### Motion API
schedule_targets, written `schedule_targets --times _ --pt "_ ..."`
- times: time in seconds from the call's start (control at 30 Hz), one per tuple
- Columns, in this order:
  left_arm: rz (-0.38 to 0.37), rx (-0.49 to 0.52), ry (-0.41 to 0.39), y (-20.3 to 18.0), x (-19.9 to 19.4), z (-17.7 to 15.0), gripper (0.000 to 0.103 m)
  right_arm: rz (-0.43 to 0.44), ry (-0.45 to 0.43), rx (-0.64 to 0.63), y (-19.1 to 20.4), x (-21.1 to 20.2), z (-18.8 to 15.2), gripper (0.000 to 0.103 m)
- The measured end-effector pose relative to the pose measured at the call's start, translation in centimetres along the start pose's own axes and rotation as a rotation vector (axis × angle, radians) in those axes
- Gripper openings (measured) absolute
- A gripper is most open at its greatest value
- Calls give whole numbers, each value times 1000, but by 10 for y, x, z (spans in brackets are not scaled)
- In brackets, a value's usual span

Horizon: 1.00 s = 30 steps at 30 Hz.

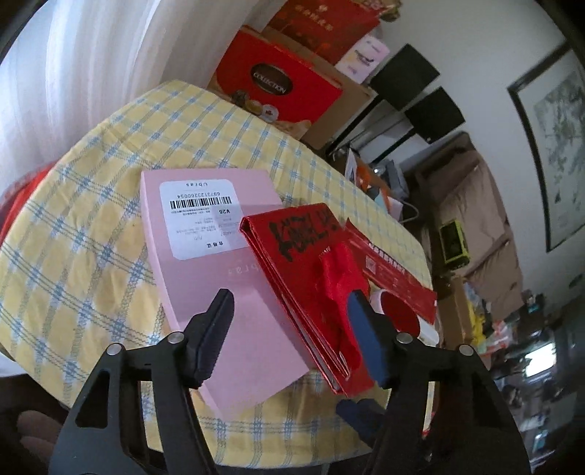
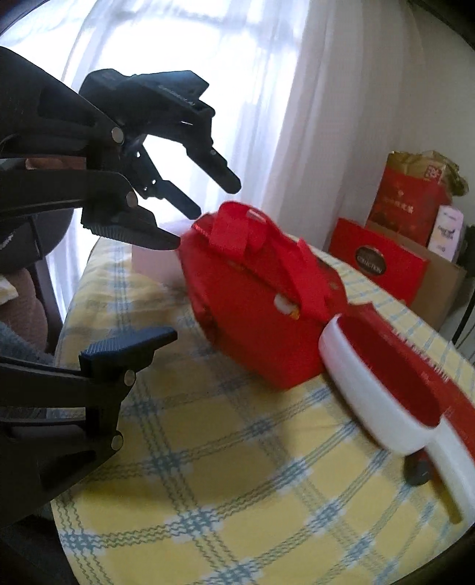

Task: Organize objects
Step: 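Reach the right gripper to the red tissue bag while the left approaches the red printed bag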

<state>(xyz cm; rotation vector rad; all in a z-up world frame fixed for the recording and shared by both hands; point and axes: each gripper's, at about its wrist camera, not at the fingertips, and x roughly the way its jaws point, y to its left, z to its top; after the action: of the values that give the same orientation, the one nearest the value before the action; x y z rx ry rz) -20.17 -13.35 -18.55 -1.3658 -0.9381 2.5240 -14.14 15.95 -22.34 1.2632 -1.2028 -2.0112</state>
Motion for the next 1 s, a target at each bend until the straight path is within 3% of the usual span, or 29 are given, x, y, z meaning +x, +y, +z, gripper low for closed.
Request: schedule_targets --times 0.3,0.43,0.57,0.8,1.0 --pt "-39 -48 -32 9 3 2 59 86 -6 39 -8 14 15 37" --pt "-29 -47 -35 8 2 2 59 149 9 46 -8 24 18 19" --pt "-19 -52 -43 7 -1 2 59 185 5 51 -15 14 13 11" --pt "5 -31 -46 4 -18 -2 59 168 64 10 -22 -22 -9 9" --pt "32 59 1 -13 -28 -26 59 67 109 -82 -25 -60 -9 9"
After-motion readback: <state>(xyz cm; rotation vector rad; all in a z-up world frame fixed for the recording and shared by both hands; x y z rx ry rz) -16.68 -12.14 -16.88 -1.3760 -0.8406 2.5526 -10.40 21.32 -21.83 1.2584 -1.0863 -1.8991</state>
